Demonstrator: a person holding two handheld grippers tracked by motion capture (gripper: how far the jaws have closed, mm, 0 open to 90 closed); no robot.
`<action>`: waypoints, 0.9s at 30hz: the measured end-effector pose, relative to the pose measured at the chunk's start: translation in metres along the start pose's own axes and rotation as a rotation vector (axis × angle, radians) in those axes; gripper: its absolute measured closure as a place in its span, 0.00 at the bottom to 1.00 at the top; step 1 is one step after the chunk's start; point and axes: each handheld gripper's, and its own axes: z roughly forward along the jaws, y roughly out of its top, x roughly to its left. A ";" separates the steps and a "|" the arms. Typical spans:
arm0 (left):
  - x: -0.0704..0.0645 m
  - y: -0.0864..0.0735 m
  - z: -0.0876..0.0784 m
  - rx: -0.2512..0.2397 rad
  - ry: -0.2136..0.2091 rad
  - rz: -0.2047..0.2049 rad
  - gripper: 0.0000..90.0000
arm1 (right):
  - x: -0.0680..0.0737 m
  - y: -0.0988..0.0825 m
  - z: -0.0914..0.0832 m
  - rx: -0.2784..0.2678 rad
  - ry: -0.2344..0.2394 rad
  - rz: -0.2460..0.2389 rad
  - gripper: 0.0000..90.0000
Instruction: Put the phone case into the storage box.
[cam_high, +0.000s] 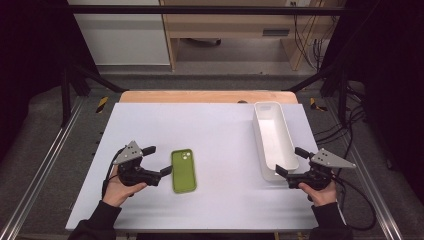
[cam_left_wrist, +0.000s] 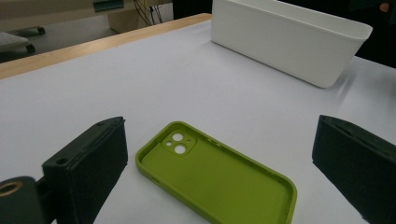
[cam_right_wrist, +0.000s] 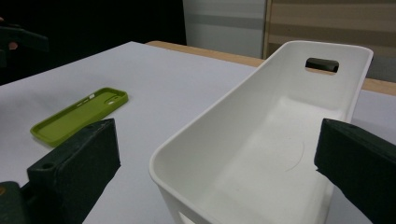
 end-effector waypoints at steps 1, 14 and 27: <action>-0.001 0.001 0.001 0.006 -0.003 0.004 0.04 | 0.000 0.000 0.000 0.001 0.001 0.000 0.01; -0.019 0.020 0.027 0.055 -0.045 0.037 0.04 | 0.001 0.000 0.001 0.009 0.005 0.004 0.01; -0.035 0.027 0.054 0.116 -0.059 0.050 0.13 | 0.001 0.000 0.002 0.014 0.008 -0.003 0.01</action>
